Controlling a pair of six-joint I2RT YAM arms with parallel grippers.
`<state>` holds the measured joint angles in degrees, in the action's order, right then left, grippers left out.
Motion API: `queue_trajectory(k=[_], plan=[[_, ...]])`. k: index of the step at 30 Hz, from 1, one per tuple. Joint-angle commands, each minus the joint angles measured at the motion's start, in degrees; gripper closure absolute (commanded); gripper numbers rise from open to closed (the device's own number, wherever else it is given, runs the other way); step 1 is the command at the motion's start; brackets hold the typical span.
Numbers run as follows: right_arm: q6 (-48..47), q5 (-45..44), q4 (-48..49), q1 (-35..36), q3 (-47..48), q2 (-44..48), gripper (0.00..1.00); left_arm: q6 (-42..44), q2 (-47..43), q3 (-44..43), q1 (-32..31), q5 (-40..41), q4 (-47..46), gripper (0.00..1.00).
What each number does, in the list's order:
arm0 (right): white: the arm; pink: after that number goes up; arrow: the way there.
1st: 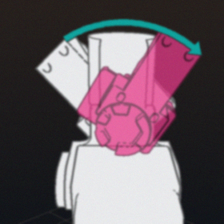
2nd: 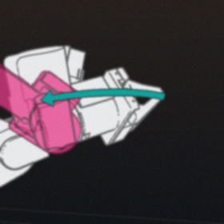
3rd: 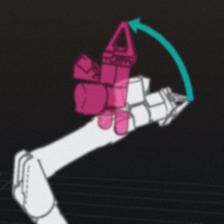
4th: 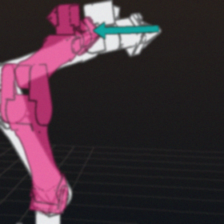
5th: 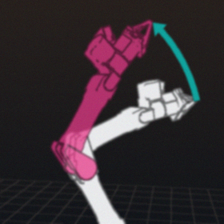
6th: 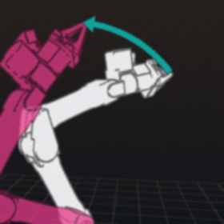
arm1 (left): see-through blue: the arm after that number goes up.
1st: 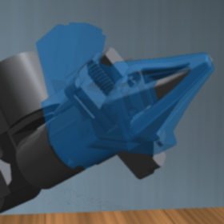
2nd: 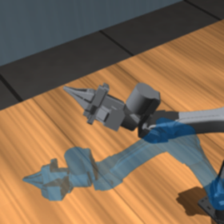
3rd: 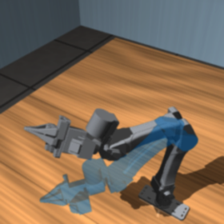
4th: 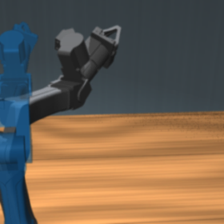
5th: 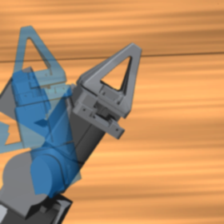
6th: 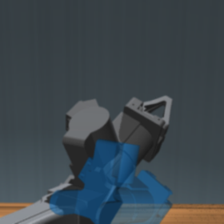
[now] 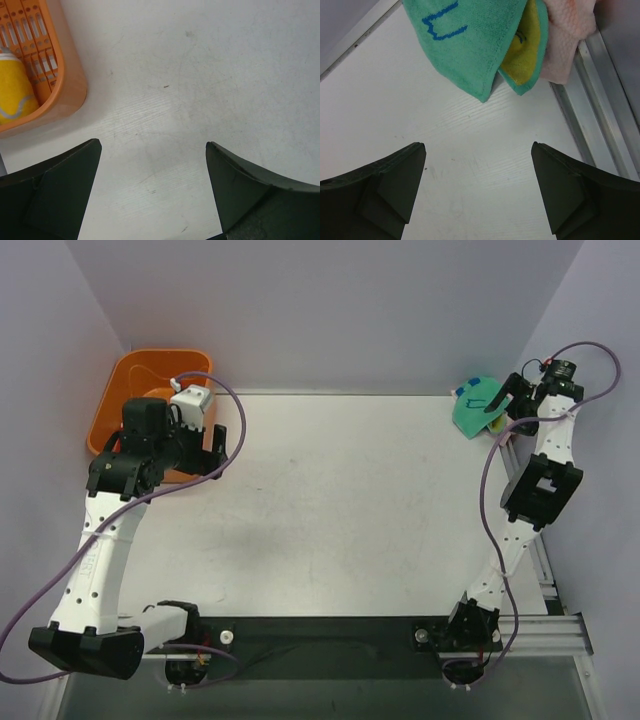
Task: Roll the towels
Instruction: Grab a towel with the right arm
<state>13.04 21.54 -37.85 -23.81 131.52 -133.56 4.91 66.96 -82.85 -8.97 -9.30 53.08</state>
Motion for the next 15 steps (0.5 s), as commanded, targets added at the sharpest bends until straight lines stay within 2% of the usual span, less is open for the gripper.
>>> queue_trajectory(k=[1,7,15], plan=[[3.92,2.01,1.98,-1.41,2.33,-1.79,0.09,-1.3,-0.6,-0.56,-0.34,-2.21,-3.07,0.03],[5.59,3.51,4.44,-1.94,2.33,-4.69,0.09,-2.01,0.01,0.58,-0.34,-2.13,-4.21,0.03],[9.63,4.74,14.1,-2.38,2.33,-8.2,0.11,-1.83,0.45,2.25,-0.34,-1.33,-4.83,0.03]])
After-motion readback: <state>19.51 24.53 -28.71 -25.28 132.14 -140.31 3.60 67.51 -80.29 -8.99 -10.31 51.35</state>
